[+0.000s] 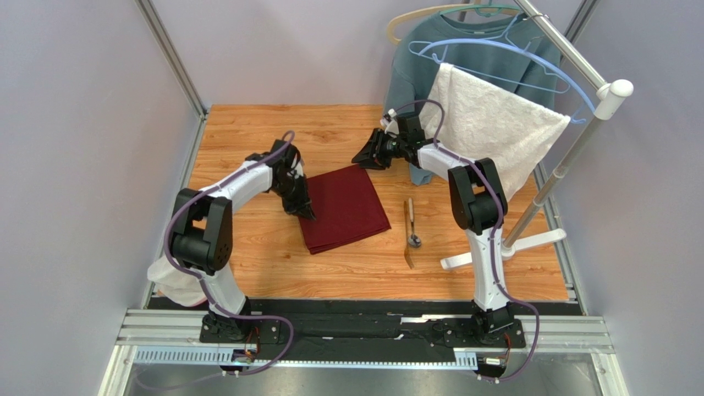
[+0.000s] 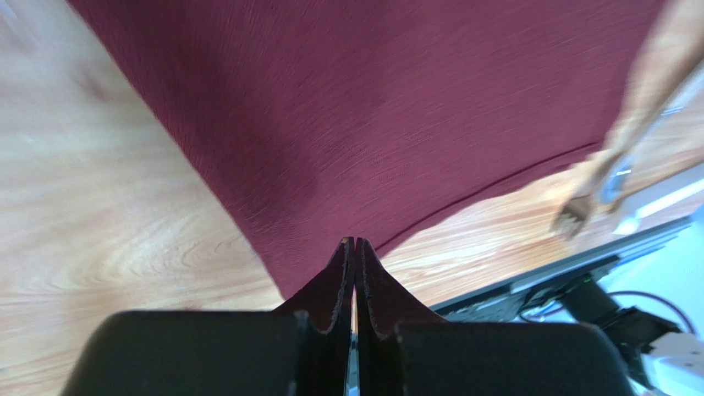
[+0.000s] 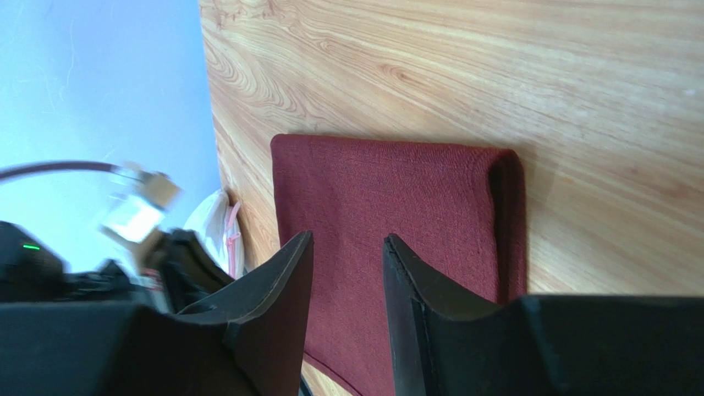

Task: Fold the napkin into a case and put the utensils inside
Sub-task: Smooth out the square-folded napkin at the center of the board.

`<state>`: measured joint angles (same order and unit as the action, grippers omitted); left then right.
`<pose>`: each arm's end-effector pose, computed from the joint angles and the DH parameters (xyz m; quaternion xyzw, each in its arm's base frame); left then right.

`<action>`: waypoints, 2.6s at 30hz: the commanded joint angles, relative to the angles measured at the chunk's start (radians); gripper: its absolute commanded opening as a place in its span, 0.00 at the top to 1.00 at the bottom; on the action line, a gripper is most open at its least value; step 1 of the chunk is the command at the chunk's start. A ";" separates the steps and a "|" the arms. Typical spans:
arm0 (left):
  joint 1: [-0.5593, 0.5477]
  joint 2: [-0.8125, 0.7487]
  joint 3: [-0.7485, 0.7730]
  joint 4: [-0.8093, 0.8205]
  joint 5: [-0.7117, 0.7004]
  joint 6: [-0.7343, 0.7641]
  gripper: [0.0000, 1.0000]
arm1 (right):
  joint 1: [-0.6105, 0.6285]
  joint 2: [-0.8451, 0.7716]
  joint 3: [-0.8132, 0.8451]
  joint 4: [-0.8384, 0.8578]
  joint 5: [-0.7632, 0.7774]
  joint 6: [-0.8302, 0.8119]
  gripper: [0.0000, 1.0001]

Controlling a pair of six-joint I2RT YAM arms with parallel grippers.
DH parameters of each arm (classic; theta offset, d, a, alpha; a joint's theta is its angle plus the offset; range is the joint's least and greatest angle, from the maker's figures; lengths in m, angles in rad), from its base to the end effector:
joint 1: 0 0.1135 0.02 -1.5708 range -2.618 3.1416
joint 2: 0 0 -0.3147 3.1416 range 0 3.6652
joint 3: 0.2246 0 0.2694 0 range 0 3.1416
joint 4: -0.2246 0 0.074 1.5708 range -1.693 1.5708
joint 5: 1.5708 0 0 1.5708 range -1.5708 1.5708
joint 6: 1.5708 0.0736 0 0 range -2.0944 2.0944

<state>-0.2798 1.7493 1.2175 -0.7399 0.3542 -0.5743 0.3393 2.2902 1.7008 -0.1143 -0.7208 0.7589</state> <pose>0.3532 -0.1280 0.2051 -0.1168 0.9667 -0.2193 0.0613 0.5285 0.2381 0.1704 0.0320 0.8614 0.4781 0.1683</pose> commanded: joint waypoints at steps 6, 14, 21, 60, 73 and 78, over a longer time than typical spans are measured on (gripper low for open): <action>-0.032 -0.057 -0.193 0.140 0.045 -0.064 0.96 | -0.016 0.250 0.230 0.077 -0.025 0.094 0.60; -0.035 -0.068 -0.202 0.155 0.060 -0.042 0.92 | -0.022 0.229 0.235 0.019 -0.006 0.039 0.60; 0.119 -0.048 0.039 0.111 0.159 -0.018 0.88 | 0.009 -0.007 0.200 -0.293 0.167 -0.222 0.46; 0.264 0.503 0.527 -0.242 0.063 -0.117 1.00 | 0.365 0.270 0.175 0.245 -0.075 0.183 1.00; 0.274 0.561 0.613 -0.325 0.069 -0.162 1.00 | 0.379 0.192 0.039 0.171 -0.144 0.100 1.00; 0.274 0.562 0.614 -0.325 0.066 -0.164 1.00 | 0.391 0.124 -0.069 0.222 -0.167 0.097 0.99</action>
<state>-0.0151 2.3051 1.8004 -1.0477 0.4427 -0.7204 0.7124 2.4901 1.7073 0.1001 -0.8619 0.8948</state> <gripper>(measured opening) 0.007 0.006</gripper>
